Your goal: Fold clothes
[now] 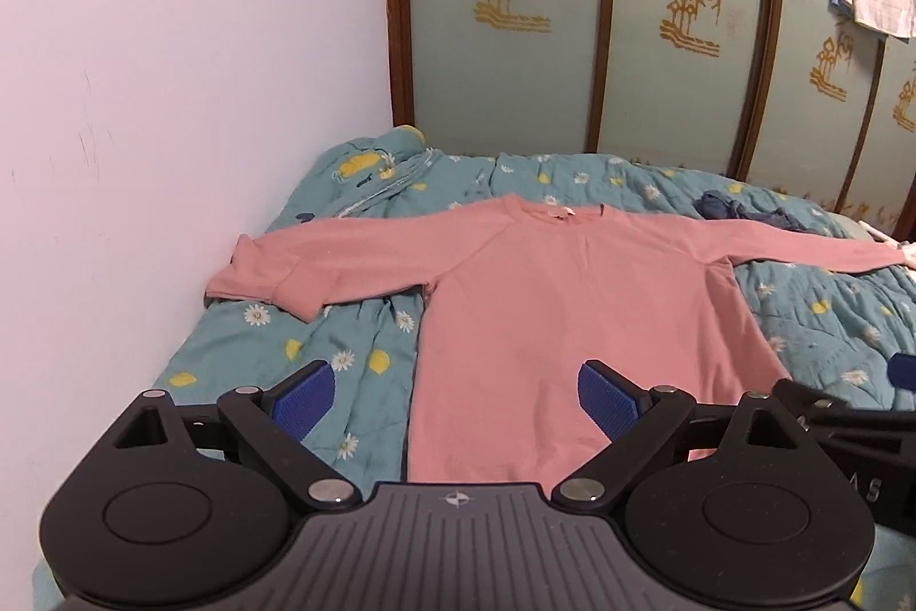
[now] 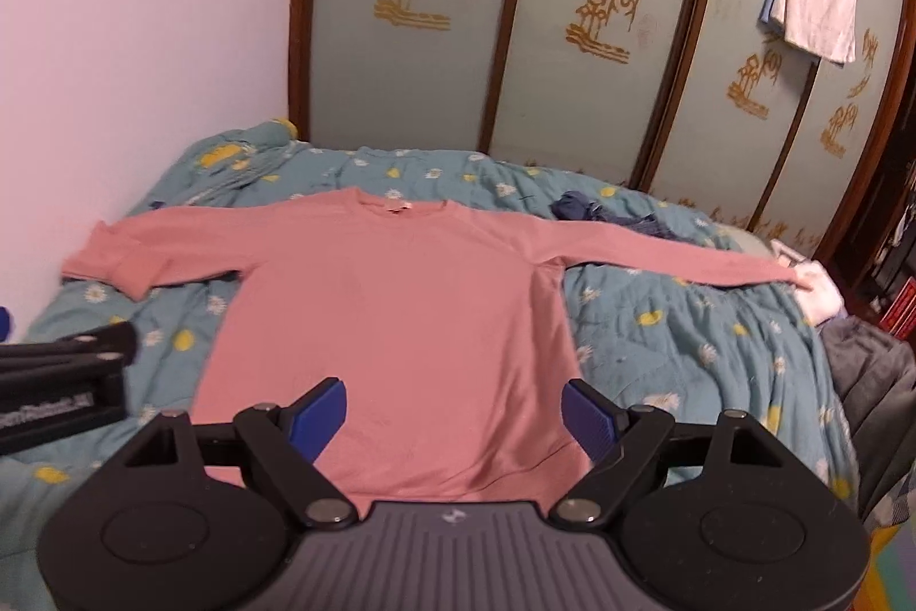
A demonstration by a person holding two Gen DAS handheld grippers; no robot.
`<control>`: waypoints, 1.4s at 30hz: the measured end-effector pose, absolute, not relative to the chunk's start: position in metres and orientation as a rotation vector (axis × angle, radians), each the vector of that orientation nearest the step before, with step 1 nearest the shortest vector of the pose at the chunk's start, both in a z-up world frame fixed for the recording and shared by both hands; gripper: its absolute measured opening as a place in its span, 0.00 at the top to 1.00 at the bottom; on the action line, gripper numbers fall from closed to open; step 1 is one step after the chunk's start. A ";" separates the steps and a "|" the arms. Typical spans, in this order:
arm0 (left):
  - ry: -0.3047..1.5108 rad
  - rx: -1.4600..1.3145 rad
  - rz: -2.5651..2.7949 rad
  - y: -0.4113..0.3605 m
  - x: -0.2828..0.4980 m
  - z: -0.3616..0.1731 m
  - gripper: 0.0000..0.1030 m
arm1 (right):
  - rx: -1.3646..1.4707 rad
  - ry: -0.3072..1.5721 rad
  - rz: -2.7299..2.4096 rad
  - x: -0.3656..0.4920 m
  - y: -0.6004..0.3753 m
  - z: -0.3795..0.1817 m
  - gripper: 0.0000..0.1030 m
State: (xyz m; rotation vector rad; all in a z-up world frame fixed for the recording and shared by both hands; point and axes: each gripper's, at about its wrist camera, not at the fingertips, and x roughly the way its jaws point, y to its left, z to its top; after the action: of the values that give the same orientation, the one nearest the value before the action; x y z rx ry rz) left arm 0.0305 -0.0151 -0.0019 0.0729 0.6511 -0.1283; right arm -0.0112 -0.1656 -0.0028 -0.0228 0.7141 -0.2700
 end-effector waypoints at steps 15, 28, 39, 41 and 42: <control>0.704 0.091 -0.091 -0.022 0.021 -0.007 0.08 | 0.024 0.730 -0.273 -0.018 -0.166 -0.005 0.20; 0.709 0.096 -0.063 -0.024 0.018 -0.007 0.09 | 0.042 0.734 -0.266 -0.019 -0.166 -0.007 0.20; 0.705 0.101 -0.061 -0.025 0.015 -0.004 0.09 | 0.044 0.724 -0.266 -0.019 -0.166 -0.004 0.20; 0.704 0.101 -0.060 -0.025 0.015 -0.004 0.09 | 0.049 0.725 -0.263 -0.019 -0.167 -0.004 0.20; 0.703 0.102 -0.059 -0.025 0.015 -0.004 0.10 | 0.050 0.726 -0.262 -0.019 -0.167 -0.004 0.20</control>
State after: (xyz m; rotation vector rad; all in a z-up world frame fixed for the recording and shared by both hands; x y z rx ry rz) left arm 0.0151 -0.0251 -0.0040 0.1019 0.7030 -0.0594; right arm -0.0191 -0.1670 -0.0036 0.0496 0.7261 -0.2617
